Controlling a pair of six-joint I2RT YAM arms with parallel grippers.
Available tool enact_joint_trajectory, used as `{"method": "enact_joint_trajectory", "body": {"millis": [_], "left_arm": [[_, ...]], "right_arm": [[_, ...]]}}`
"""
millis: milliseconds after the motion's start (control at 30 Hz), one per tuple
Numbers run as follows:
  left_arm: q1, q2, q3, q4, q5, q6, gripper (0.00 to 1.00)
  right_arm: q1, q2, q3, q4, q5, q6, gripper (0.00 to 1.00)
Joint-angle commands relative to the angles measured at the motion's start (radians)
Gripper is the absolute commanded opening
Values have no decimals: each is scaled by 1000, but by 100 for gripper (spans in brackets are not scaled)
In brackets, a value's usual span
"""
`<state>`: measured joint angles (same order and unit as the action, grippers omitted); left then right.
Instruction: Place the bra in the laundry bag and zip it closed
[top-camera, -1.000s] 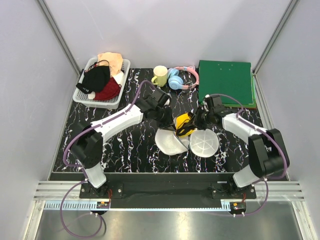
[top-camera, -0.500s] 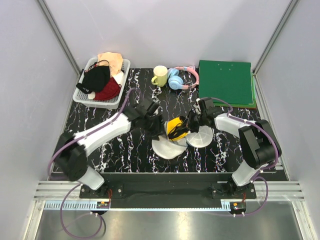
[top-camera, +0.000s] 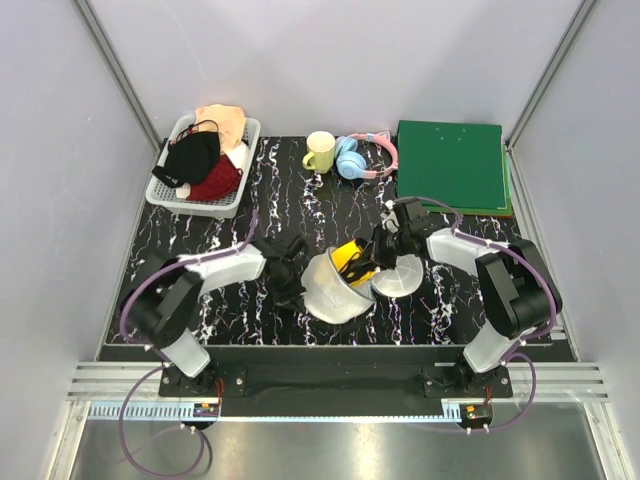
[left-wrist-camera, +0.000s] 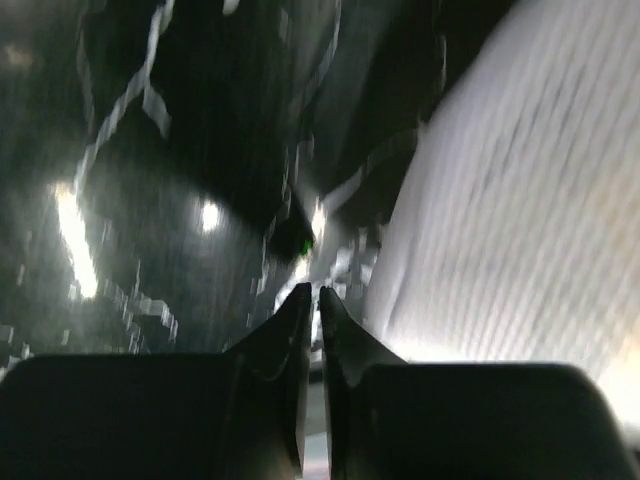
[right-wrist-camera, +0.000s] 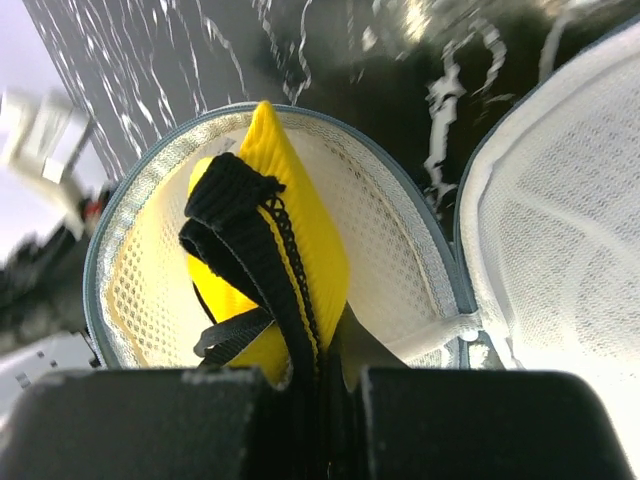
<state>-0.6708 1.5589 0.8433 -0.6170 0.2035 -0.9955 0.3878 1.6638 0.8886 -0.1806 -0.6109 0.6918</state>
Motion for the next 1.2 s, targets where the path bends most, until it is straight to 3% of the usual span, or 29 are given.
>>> {"method": "enact_joint_trajectory", "body": {"millis": [0,267,467,500,533,667,700,733,867,1033,1167], "left_arm": [[8,140,109,91,-41,70,9],[2,274,207,88,-75,112,7],[2,260,192,48,-93,144,8],[2,236,182,37,-95,155,10],[2,219,168,7,-101,162,13],[4,72,99,-78,-131,208,39],[4,-3,86,-114,-142,216,42],[4,-40,89,-134,-144,224,45],[2,-184,155,-199,-121,244,52],[-18,-218,347,-205,-116,244,47],[-61,-95,523,-164,-132,261,41]], "right_arm": [[48,5,3,-11,-46,-40,0],[206,96,46,55,-34,28,0],[204,224,116,46,42,-26,4],[204,240,139,6,45,-73,7],[206,240,165,-37,56,-81,22],[203,124,182,-233,154,-115,63],[203,88,184,-264,184,-126,70],[203,26,199,-348,248,-129,83],[195,-58,272,-574,390,-147,100],[114,-153,288,-721,482,-81,100],[-102,-184,245,-749,525,-61,100]]}}
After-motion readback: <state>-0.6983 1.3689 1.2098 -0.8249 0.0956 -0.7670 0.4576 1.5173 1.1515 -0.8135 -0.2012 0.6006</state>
